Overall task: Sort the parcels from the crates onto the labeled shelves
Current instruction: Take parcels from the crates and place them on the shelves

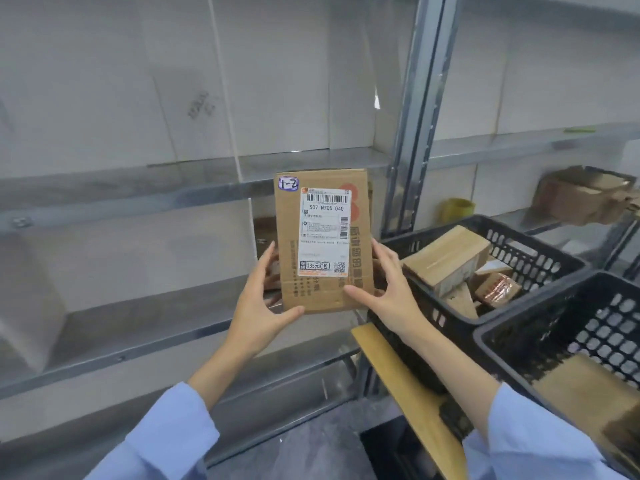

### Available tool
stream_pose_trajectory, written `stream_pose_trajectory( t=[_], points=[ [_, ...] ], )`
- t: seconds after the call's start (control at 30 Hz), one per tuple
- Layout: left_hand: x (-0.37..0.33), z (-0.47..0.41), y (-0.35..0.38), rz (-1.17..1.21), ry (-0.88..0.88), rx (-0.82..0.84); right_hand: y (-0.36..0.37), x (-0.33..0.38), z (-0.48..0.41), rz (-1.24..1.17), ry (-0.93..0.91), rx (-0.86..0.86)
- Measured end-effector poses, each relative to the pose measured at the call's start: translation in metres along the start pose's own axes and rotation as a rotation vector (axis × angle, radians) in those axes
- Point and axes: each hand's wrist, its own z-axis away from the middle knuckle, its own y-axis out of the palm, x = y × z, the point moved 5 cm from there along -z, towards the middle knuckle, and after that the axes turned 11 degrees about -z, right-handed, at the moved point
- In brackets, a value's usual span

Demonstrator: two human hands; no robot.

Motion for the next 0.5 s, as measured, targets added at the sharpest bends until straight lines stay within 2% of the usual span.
stream_pose_trajectory(
  t=[0.5],
  points=[
    [0.055, 0.141, -0.241, -0.101, -0.146, -0.327, 0.268, 0.072, 0.031, -0.23, -0.026, 0.373]
  ],
)
